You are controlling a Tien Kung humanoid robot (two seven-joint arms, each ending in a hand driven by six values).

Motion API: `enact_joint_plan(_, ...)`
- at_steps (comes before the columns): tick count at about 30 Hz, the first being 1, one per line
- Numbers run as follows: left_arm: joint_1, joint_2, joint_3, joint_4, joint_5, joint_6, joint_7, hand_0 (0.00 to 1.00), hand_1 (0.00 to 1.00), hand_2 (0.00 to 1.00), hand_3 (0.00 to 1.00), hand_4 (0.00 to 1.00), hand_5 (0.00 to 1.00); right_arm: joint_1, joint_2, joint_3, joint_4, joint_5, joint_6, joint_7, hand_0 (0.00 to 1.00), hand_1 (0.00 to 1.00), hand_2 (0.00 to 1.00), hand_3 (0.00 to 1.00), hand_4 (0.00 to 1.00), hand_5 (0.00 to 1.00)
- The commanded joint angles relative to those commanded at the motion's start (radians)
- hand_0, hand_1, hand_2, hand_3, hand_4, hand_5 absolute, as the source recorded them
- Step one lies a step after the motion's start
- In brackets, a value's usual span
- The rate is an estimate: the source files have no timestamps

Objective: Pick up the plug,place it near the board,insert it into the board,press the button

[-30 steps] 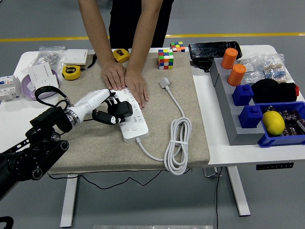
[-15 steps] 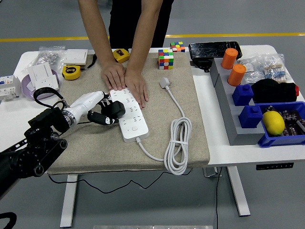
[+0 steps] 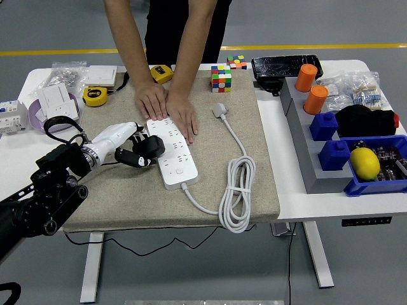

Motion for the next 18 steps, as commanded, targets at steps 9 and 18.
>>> enact_joint_plan(9,-0.005,0.000,0.002,0.002,0.003,-0.001,-0.001,0.629,0.504,0.434,0.390,0.572,0.229,0.004,0.000,0.000,0.000,0.004,0.000,0.002,0.956,0.925,0.854,0.839,0.998,0.996)
enact_joint_plan(18,-0.008,0.001,0.001,0.003,0.008,-0.012,0.000,0.633,0.535,0.492,0.439,0.593,0.228,0.003,0.001,0.000,0.000,0.007,0.001,0.002,0.957,0.925,0.854,0.839,0.998,0.995)
